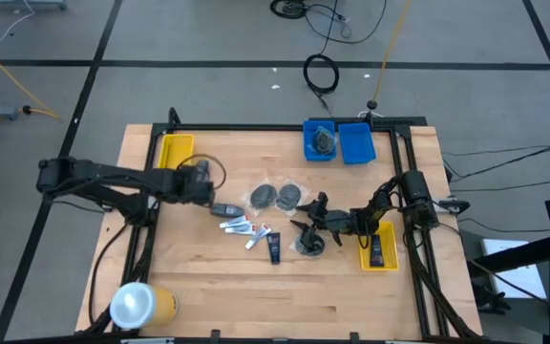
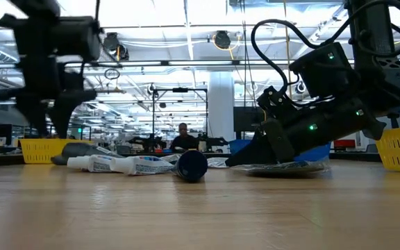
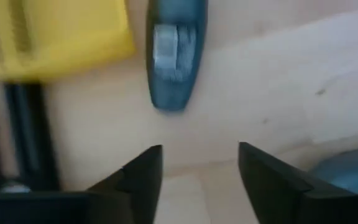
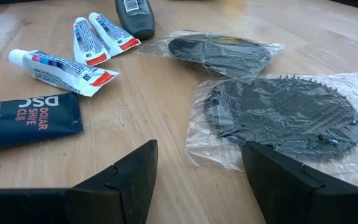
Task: Pick & Place Travel size toiletries
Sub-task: Put the deodorant into the right yellow bin
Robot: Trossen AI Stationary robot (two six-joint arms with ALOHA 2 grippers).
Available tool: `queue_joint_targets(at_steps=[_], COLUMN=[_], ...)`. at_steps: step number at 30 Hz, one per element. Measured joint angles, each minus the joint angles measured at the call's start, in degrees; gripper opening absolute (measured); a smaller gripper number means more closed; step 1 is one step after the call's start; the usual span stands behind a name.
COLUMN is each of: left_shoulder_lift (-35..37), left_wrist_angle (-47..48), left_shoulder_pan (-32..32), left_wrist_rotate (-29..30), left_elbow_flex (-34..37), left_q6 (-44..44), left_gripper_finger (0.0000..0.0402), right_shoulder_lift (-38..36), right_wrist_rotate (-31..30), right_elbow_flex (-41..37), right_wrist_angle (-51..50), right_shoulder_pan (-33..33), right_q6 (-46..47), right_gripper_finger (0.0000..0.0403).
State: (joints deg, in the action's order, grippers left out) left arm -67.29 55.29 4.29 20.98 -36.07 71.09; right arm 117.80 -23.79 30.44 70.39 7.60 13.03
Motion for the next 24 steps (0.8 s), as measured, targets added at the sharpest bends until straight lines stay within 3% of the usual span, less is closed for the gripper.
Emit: queue_joint_targets(at_steps=[2,8,16,24], left_shoulder_lift=[0.0,0.0,-0.01,-0.76], left_wrist_angle=[-3.55,-14.35,-16.84,-34.89], left_shoulder_pan=[-1.14,-4.92,-5.66,-3.89], left_wrist_rotate=[0.35,10.87,18.08,24.49], left_elbow_flex=[2.88,9.55,14.14,21.76], left_q6=[3.25,8.95,13.11,7.81], left_gripper_finger=[0.0249,0.031,0.0319,0.0319], right_shoulder_lift=[0.0,0.0,0.0,0.0], right_wrist_rotate=[0.0,0.02,-0.02,-0.08], right_elbow_flex=[0.0,0.0,0.0,0.0], right_wrist_angle=[0.02,-0.01,0.02,0.04], right_shoulder_pan=[0.0,0.0,0.0,0.0], right_q6=[0.01,1.0,1.06,1.06], right_gripper_finger=[0.0226,0.0226,0.0226,0.0226])
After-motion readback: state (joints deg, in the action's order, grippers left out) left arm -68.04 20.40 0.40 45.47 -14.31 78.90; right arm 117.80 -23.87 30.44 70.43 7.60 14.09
